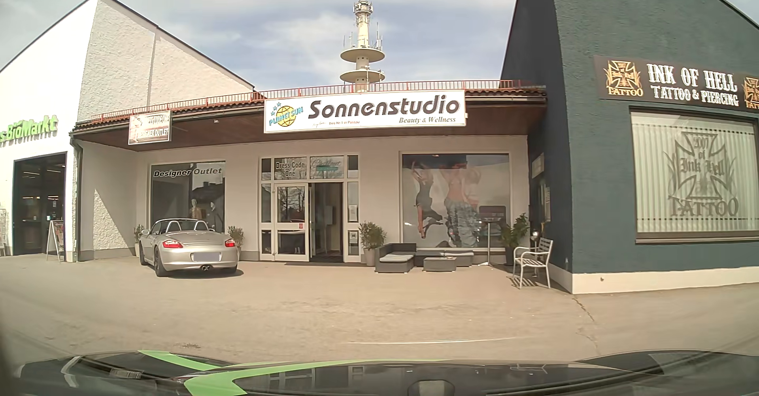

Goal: Follow the waypoints while adhering to traffic rules and regulations

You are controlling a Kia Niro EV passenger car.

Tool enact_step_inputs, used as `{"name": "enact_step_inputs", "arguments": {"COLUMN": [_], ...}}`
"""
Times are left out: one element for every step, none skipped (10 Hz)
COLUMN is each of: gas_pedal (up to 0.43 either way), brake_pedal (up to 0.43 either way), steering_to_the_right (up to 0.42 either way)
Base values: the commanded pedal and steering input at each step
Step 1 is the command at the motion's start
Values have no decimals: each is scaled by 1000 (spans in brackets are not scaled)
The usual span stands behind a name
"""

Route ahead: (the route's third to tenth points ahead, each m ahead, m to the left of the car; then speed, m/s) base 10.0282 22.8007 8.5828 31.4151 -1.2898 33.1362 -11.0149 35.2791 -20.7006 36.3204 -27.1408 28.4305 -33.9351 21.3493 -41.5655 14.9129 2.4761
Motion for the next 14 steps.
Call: {"name": "enact_step_inputs", "arguments": {"gas_pedal": [67, 79, 98, 98, 98, 98, 98, 98, 98, 98, 98, 98, 98, 98], "brake_pedal": [0, 0, 0, 0, 0, 0, 0, 0, 0, 0, 0, 0, 0, 0], "steering_to_the_right": [-564, -614, -648, -690, -717, -726, -727, -727, -727, -726, -724, -719, -705, -689]}}
